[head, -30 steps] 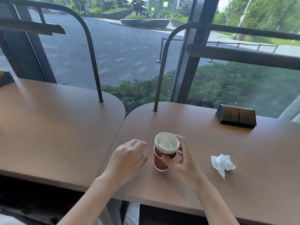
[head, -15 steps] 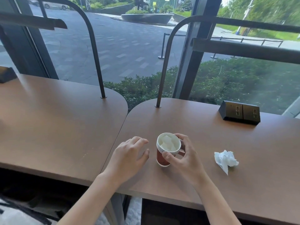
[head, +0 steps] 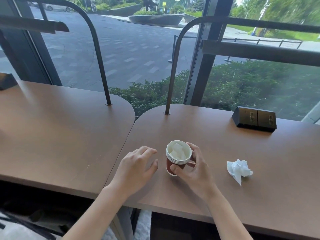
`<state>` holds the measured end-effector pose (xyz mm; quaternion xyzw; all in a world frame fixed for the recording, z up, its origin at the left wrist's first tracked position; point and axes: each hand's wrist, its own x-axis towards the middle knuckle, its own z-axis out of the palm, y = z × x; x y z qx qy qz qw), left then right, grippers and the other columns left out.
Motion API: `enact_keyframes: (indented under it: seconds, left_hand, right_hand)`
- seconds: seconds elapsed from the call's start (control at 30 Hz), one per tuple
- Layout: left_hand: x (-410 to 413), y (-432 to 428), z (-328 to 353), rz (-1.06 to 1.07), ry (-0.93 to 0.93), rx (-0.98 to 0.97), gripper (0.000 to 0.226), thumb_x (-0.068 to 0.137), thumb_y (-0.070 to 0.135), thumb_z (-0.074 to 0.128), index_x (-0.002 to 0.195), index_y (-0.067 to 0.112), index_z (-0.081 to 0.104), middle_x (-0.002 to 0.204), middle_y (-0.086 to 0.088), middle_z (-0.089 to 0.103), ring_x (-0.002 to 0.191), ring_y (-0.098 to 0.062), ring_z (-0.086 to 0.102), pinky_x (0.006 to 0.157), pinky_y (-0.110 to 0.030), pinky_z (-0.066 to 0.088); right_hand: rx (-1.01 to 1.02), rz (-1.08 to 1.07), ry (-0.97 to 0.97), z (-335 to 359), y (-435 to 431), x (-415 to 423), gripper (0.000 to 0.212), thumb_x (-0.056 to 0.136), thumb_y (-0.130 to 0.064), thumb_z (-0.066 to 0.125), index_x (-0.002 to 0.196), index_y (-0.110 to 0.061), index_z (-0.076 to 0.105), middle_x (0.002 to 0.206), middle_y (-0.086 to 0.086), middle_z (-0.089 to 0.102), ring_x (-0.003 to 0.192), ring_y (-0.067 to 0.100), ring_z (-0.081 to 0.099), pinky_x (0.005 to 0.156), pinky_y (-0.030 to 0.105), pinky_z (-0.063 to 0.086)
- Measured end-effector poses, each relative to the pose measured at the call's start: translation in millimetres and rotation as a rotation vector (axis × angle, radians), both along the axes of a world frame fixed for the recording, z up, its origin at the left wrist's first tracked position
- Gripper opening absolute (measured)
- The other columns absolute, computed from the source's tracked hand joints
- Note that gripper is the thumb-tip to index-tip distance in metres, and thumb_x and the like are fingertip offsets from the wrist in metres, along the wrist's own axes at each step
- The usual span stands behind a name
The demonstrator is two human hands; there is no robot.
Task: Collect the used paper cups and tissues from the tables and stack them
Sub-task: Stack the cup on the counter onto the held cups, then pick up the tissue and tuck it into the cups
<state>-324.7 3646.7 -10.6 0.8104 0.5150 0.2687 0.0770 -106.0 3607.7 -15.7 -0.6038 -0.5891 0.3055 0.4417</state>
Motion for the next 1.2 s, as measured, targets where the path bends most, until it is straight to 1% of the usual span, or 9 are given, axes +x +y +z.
enact_keyframes:
  seconds: [0.13,0.2,0.3,0.47,0.57,0.7,0.83,1.0,1.2]
  left_hand:
    - [-1.2,-3.6,-0.3,0.005,0.005,-0.008,0.028,0.093,0.041,0.054,0.116,0.028,0.063,0.117,0.014,0.063,0.100,-0.011,0.062,0.083,-0.030,0.049]
    - [-1.2,-5.5,-0.6,0.006,0.009,-0.015,0.030,0.093,0.043,0.051,0.116,0.028,0.062,0.116,0.015,0.062,0.100,-0.011,0.062,0.083,-0.030,0.049]
    - [-0.9,-6.8,-0.1,0.010,0.021,-0.013,0.029,0.093,0.043,0.051,0.115,0.028,0.062,0.116,0.015,0.062,0.100,-0.010,0.062,0.082,-0.029,0.049]
    - [9.9,-4.8,4.4,-0.007,0.046,-0.009,0.029,0.093,0.042,0.052,0.116,0.028,0.063,0.116,0.015,0.062,0.098,-0.012,0.061,0.081,-0.027,0.045]
    - [31.9,-0.9,11.2,-0.052,0.054,0.000,0.027,0.093,0.039,0.057,0.117,0.027,0.064,0.116,0.014,0.063,0.097,-0.014,0.062,0.080,-0.028,0.045]
    - [79.0,1.1,20.2,-0.154,0.050,0.018,0.028,0.093,0.040,0.057,0.117,0.028,0.064,0.116,0.013,0.064,0.098,-0.014,0.063,0.080,-0.029,0.046]
    - [134.2,-0.8,22.1,-0.272,0.057,0.011,0.037,0.092,0.048,0.046,0.118,0.029,0.063,0.117,0.014,0.063,0.100,-0.013,0.062,0.084,-0.029,0.048]
    - [194.3,-4.7,16.4,-0.394,0.078,-0.002,0.032,0.094,0.043,0.054,0.121,0.028,0.062,0.119,0.012,0.062,0.103,-0.013,0.061,0.085,-0.027,0.045]
    - [243.0,-3.9,8.1,-0.448,0.089,-0.097,0.043,0.091,0.041,0.057,0.132,0.034,0.052,0.128,0.017,0.055,0.107,-0.011,0.059,0.079,-0.024,0.045]
  right_hand:
    - [-0.045,-0.010,0.032,-5.4,3.7,-1.8,0.069,0.072,-0.031,0.092,0.130,-0.038,0.055,0.119,-0.025,0.069,0.113,0.001,0.066,0.099,0.035,0.057]
    - [-0.057,-0.018,0.032,-5.7,5.9,-2.7,0.060,0.072,-0.027,0.092,0.122,-0.037,0.059,0.112,-0.025,0.070,0.106,0.000,0.068,0.096,0.035,0.059]
    - [-0.045,-0.033,0.045,-3.7,6.3,-1.7,0.057,0.070,-0.028,0.092,0.118,-0.035,0.061,0.108,-0.025,0.071,0.102,0.001,0.069,0.092,0.036,0.060]
    - [0.001,-0.087,0.085,8.4,-0.8,12.2,0.061,0.060,-0.045,0.084,0.116,-0.036,0.062,0.107,-0.022,0.072,0.101,0.004,0.070,0.090,0.039,0.061]
    - [0.025,-0.125,0.078,19.9,-8.9,33.4,0.057,0.066,-0.033,0.088,0.117,-0.035,0.062,0.107,-0.021,0.073,0.101,0.003,0.070,0.090,0.037,0.061]
    - [0.055,-0.224,0.070,33.6,-26.5,77.0,0.055,0.072,-0.018,0.091,0.115,-0.037,0.063,0.103,-0.021,0.074,0.099,-0.001,0.069,0.084,0.025,0.058]
    - [0.081,-0.337,0.046,41.6,-50.4,124.6,0.059,0.070,-0.020,0.092,0.119,-0.038,0.063,0.107,-0.019,0.074,0.098,0.000,0.070,0.083,0.024,0.058]
    - [0.074,-0.443,0.041,39.2,-77.2,172.1,0.056,0.070,-0.021,0.092,0.116,-0.037,0.064,0.103,-0.022,0.075,0.097,-0.003,0.070,0.080,0.019,0.057]
    - [0.025,-0.486,0.039,20.1,-92.7,208.8,0.059,0.070,-0.025,0.093,0.118,-0.036,0.062,0.102,-0.030,0.071,0.096,-0.004,0.070,0.082,0.024,0.059]
